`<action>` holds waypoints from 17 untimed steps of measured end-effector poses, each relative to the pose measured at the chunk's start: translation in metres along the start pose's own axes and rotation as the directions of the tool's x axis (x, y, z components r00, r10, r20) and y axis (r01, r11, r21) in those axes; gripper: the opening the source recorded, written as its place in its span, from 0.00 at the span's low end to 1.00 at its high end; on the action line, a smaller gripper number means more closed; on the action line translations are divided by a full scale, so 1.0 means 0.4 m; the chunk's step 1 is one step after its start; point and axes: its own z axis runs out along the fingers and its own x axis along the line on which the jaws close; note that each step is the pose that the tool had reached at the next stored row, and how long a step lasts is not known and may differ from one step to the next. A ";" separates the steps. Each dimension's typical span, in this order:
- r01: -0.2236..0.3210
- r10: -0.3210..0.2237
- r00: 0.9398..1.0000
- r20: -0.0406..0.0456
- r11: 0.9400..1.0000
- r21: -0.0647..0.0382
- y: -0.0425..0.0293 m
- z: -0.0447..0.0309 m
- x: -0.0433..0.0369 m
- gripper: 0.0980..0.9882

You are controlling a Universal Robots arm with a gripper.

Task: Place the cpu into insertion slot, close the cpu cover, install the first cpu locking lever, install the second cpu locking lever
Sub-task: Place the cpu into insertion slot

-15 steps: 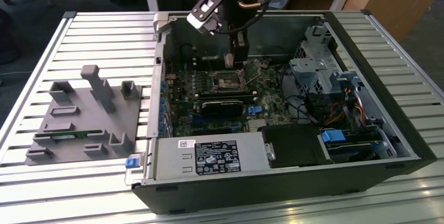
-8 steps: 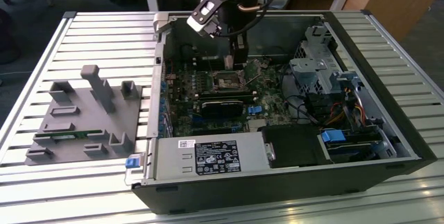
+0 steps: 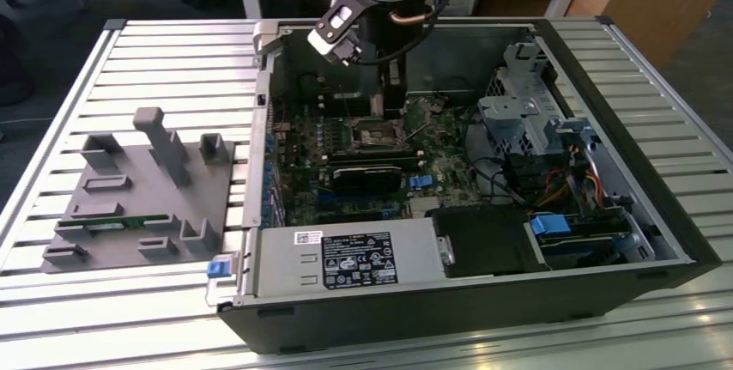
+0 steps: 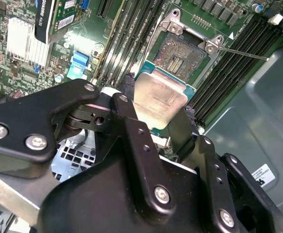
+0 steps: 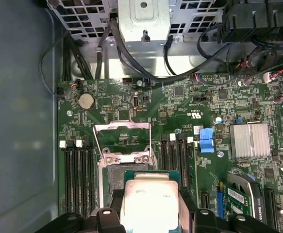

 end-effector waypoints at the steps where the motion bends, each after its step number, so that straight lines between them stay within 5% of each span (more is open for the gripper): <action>1: 0.000 0.000 1.000 0.000 1.000 0.000 0.000 0.003 0.000 0.48; 17: 0.057 -0.057 0.998 -0.004 0.998 0.001 -0.010 0.047 0.002 0.48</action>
